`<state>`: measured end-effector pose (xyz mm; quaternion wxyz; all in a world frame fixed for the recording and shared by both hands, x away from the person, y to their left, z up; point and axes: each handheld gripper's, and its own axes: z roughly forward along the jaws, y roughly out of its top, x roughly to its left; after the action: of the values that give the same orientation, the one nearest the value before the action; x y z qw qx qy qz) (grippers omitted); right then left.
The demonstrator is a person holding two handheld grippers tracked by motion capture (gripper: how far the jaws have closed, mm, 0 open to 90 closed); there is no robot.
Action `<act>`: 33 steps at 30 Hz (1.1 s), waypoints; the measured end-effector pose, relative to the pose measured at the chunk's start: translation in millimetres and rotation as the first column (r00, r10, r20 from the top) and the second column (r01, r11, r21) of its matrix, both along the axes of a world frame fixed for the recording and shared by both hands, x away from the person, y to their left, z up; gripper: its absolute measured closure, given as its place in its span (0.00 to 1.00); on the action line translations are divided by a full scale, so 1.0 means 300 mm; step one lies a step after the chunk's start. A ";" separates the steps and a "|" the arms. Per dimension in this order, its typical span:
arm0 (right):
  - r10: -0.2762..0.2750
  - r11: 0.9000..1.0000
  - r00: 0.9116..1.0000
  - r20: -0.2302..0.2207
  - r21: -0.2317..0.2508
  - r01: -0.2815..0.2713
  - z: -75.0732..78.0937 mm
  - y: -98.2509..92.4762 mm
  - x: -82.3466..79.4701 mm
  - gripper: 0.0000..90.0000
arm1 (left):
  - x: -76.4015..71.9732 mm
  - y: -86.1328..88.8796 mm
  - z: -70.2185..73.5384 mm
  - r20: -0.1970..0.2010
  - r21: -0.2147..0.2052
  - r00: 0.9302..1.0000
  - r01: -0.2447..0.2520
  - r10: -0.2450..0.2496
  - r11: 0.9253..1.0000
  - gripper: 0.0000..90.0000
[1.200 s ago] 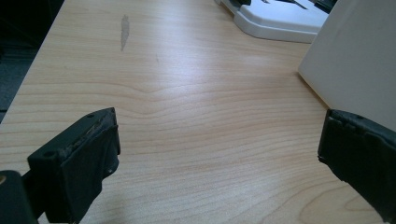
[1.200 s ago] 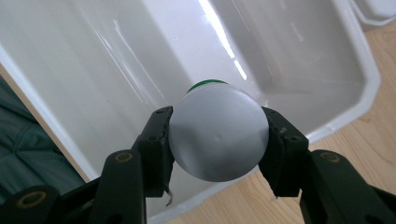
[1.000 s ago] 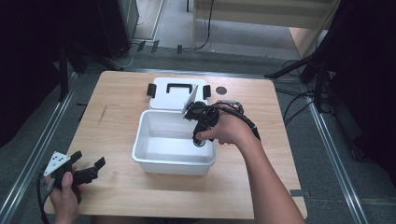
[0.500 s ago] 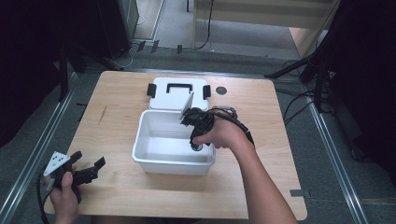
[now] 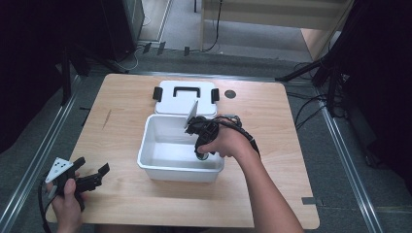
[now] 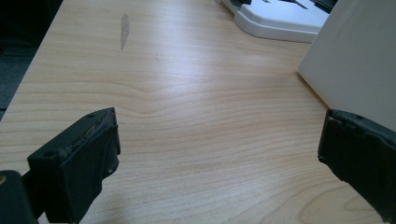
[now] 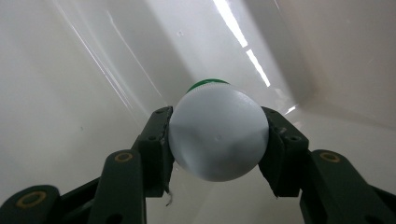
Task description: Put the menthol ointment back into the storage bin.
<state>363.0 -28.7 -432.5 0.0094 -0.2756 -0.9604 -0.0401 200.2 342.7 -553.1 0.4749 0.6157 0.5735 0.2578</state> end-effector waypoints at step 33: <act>0.034 0.999 0.999 -0.015 -0.023 -0.034 -0.092 0.022 -0.001 0.57 | 0.001 0.001 0.000 -0.002 0.000 1.000 0.000 0.000 1.000 0.00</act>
<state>362.5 -22.2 -460.1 0.0141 -0.2597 -0.9652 -0.0267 200.4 342.9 -553.1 0.4743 0.6159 0.5742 0.2570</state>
